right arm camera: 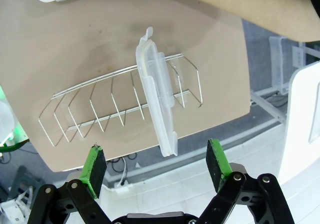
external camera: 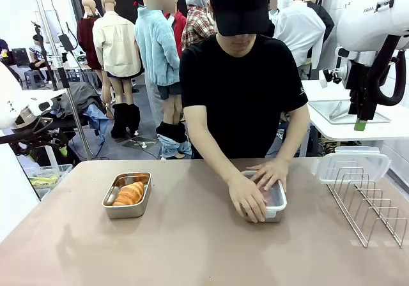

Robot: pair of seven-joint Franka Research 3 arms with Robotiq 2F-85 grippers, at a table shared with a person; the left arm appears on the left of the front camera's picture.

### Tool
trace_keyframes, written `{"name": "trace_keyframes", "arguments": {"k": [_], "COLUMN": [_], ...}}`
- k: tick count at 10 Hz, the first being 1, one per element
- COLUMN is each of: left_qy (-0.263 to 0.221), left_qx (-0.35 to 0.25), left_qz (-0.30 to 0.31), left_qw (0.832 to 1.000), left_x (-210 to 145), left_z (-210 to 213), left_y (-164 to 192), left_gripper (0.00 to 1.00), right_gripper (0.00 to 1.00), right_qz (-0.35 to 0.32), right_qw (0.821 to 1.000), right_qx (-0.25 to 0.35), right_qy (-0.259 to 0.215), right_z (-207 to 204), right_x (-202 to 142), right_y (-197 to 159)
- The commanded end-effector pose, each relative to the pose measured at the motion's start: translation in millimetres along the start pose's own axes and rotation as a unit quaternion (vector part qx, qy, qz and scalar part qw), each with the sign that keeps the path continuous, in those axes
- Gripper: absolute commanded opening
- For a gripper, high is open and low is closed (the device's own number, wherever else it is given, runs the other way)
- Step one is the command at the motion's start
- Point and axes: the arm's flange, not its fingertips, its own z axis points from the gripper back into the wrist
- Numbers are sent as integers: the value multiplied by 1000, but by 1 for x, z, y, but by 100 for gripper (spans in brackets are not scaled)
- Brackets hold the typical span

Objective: Place the bread in airtight containers.
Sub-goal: Pick up one Airtight Container lid and hand it to the human.

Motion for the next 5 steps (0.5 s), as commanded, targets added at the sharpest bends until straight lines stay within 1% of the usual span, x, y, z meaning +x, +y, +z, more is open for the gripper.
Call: {"name": "trace_keyframes", "arguments": {"k": [1, 5], "left_qy": [-3, -3], "left_qx": [5, 5], "left_qz": [-2, -2], "left_qw": [1000, 1000], "left_x": [0, 0], "left_z": [2, 2], "left_y": [1, 1], "left_gripper": [100, 100], "right_gripper": [99, 99], "right_qz": [-6, -6], "right_qw": [1000, 1000], "right_qx": [3, 3], "right_qy": [9, 9], "right_z": [3, 3], "right_x": [2, 2], "right_y": [1, 1]}}
